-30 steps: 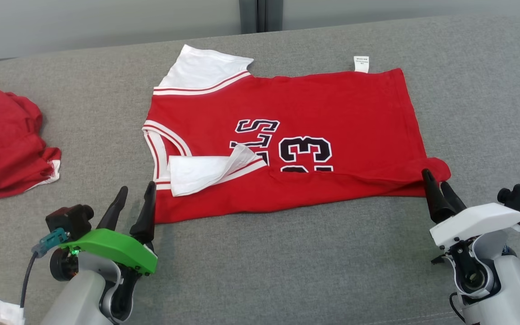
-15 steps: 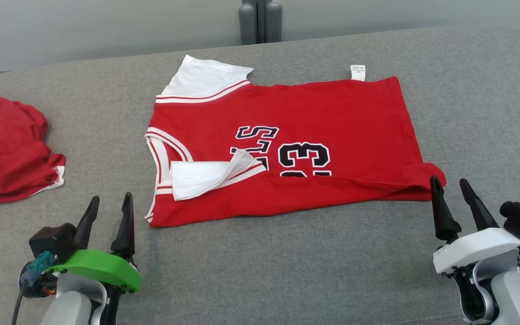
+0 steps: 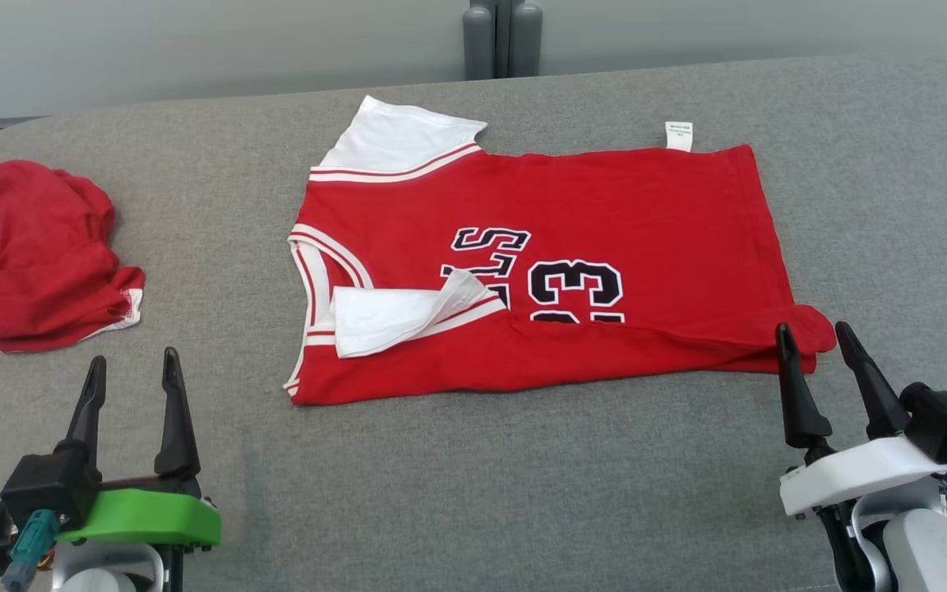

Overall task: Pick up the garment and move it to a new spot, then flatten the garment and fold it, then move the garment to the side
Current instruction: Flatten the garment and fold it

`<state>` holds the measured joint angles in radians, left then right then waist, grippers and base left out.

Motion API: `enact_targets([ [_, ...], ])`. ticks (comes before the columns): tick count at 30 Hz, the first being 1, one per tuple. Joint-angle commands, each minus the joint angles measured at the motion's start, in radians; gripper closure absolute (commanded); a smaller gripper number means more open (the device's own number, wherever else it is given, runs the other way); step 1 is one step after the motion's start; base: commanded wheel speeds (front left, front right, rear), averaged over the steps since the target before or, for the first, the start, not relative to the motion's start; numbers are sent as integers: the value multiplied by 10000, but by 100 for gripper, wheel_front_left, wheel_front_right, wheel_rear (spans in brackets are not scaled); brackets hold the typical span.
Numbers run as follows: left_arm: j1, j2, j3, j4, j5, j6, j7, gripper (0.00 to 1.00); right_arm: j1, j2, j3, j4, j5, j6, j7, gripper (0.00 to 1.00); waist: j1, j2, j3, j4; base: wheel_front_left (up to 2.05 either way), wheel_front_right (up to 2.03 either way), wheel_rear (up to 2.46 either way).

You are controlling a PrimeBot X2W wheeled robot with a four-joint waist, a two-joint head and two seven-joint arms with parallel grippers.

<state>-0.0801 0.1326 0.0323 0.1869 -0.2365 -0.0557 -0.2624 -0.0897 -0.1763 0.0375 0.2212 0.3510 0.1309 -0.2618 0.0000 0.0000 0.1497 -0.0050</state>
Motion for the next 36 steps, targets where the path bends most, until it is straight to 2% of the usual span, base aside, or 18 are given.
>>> enact_targets([
  [1, 233, -76, 180, -100, 204, -96, -30, 0, 174, 2, -68, -209, -263, -4, -36, 0, 0, 0, 9, 46, 0, 0, 0],
  [9, 602, -568, 888, -121, 686, -418, -30, 0, 770, 418, -300, -736, -1083, -4, -34, 0, 0, 0, -83, 144, 0, 0, 0],
  [13, 589, -663, 914, -46, 978, -530, -30, 0, 825, 374, -231, -702, -1495, -4, -35, 0, 0, 0, -83, 146, 0, 0, 0],
  [21, 614, -752, 1005, 92, 1162, -657, -30, 0, 811, 348, -265, -501, -1583, -4, -34, 0, 0, 0, -137, 69, 0, 0, 0],
  [28, 119, -745, 3, 956, 1428, -735, -30, 0, 453, 91, -542, 863, -2055, -4, -36, 0, 0, 0, -100, -95, 0, 0, 0],
  [36, -1075, -239, -1536, 2591, 1040, -752, -29, 0, -960, -265, -210, 2676, -2252, -5, -35, 0, 0, 0, 381, -428, 0, 0, 0],
])
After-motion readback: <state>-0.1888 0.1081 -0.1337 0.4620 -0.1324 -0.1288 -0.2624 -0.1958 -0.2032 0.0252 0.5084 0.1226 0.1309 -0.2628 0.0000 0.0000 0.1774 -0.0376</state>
